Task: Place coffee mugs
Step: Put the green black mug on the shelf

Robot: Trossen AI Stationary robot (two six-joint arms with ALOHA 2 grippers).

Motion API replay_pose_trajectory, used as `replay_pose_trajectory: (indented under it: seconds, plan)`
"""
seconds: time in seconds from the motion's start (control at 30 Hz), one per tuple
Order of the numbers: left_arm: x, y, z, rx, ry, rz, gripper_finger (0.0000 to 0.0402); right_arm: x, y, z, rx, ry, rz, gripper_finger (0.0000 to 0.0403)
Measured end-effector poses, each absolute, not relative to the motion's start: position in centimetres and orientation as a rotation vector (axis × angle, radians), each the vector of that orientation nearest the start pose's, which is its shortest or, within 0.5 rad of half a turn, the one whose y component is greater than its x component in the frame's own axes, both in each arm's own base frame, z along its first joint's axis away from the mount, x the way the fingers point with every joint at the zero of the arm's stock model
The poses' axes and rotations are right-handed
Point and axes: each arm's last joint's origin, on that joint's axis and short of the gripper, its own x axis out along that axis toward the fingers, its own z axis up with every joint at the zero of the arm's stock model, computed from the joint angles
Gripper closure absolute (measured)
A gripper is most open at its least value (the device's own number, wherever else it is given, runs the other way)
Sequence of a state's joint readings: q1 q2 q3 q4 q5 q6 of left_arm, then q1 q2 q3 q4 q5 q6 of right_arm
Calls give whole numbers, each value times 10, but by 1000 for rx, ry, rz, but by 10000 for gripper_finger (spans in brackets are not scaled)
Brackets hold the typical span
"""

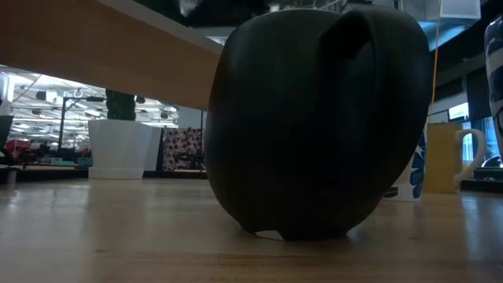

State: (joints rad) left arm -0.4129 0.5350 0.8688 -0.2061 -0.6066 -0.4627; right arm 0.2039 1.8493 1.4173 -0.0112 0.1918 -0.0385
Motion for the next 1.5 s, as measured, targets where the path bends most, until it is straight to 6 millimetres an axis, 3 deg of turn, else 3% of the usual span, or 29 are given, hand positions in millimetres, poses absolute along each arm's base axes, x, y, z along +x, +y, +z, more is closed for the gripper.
replay_pose_trajectory:
  seconds: [0.3,0.53,0.67,0.83,1.13,1.33,1.5]
  plan:
    - [94,-24,386,-519,-144,144,401,435,88,268,-122,435,72,403]
    - [95,-25,374,-462,-22,130,401,429,89,259,-121,538,10,403]
    - [94,-29,362,-412,120,32,401,425,92,264,-127,533,3,403]
    - [98,-32,359,-362,169,-6,400,418,93,273,-155,561,-49,403]
    - [97,-34,331,-214,472,-36,331,418,93,275,-150,580,-14,403]
    - [91,-32,329,-157,504,-79,279,417,94,275,-151,589,23,403]
    - [92,-34,322,-144,588,-116,261,418,93,275,-174,581,-1,403]
